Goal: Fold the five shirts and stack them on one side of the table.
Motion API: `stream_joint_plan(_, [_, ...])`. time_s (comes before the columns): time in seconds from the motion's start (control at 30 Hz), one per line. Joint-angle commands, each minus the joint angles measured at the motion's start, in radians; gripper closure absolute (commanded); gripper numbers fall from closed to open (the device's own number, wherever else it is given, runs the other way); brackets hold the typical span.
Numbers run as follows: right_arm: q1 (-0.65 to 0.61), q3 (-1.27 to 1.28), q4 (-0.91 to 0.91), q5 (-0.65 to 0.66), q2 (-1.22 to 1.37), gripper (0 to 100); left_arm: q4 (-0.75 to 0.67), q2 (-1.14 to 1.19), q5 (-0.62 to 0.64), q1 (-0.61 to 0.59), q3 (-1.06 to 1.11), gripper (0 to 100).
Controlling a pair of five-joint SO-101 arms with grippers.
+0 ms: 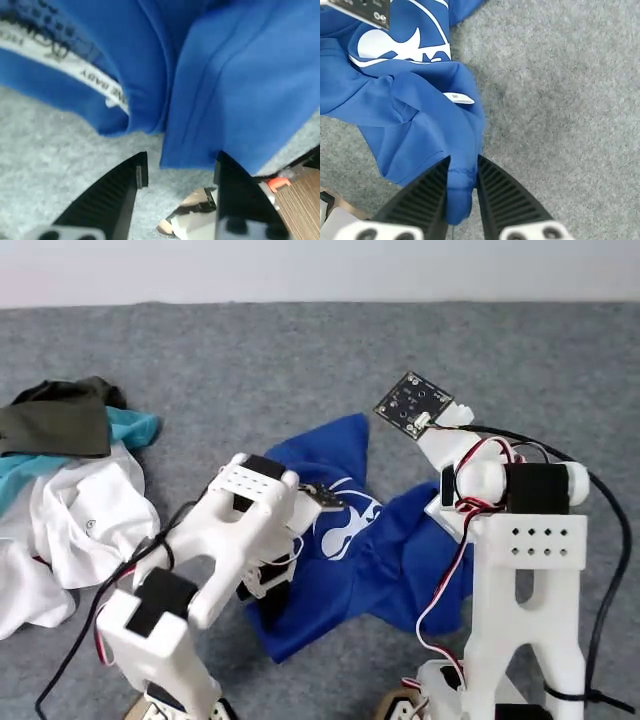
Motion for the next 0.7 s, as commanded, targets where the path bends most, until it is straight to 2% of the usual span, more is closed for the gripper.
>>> stream_joint_plan(0.0, [0.012, -0.005, -0.012, -0.011, -0.03, 98.9, -0.044, 0.012, 0.012, 0.02, -0.041, 78])
stream_joint_plan(0.27, [0.012, -0.005, -0.013, -0.011, -0.03, 98.9, -0.054, 0.141, 0.012, 0.063, -0.042, 78])
stream_joint_plan(0.57, [0.013, -0.005, -0.013, -0.011, -0.03, 98.9, -0.043, 0.166, 0.011, 0.104, -0.059, 95])
stream_joint_plan(0.67, [0.013, -0.009, -0.013, -0.011, -0.03, 98.9, -0.003, 0.166, 0.011, 0.143, -0.091, 97])
